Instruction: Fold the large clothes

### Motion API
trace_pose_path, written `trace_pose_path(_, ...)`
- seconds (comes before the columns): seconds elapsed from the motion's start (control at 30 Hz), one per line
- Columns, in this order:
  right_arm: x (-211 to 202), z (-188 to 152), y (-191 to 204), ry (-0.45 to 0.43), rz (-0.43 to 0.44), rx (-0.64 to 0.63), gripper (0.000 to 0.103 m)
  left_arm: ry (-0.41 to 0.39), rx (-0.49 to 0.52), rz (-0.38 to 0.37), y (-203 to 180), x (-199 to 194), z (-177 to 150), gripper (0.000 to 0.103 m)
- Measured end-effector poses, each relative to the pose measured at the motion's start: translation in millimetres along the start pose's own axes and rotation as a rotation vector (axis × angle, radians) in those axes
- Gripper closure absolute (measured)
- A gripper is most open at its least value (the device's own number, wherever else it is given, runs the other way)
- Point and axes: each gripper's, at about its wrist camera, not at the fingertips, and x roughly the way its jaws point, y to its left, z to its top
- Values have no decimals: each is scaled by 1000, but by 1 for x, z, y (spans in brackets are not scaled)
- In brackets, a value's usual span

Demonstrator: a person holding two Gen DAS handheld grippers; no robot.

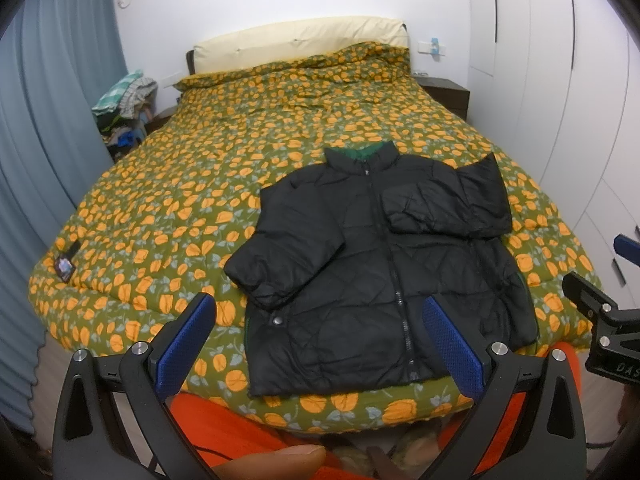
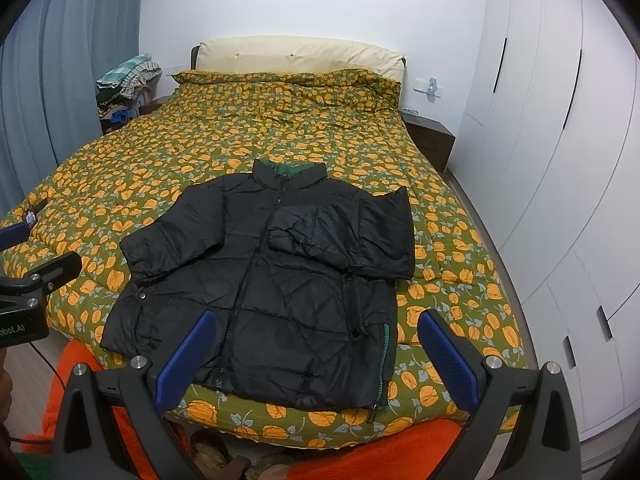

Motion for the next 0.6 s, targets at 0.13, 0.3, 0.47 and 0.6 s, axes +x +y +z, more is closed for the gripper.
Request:
trace_pose_path(0.13,-1,0,1,-3,-6,-2,1,-2,1,1,0,0,1,0)
trace_pose_path(0.3,0,1,0,0,-8,-6,1,-1,2,1,0,0,1,0)
trace_pose_path(0.47,1,2,0,2,-11,-9,1,1,2,1,-1,0,2,0)
trace_pose_path(0.6,1,1,1,4,-11,-9,1,2,2,1,-1,0,2,0)
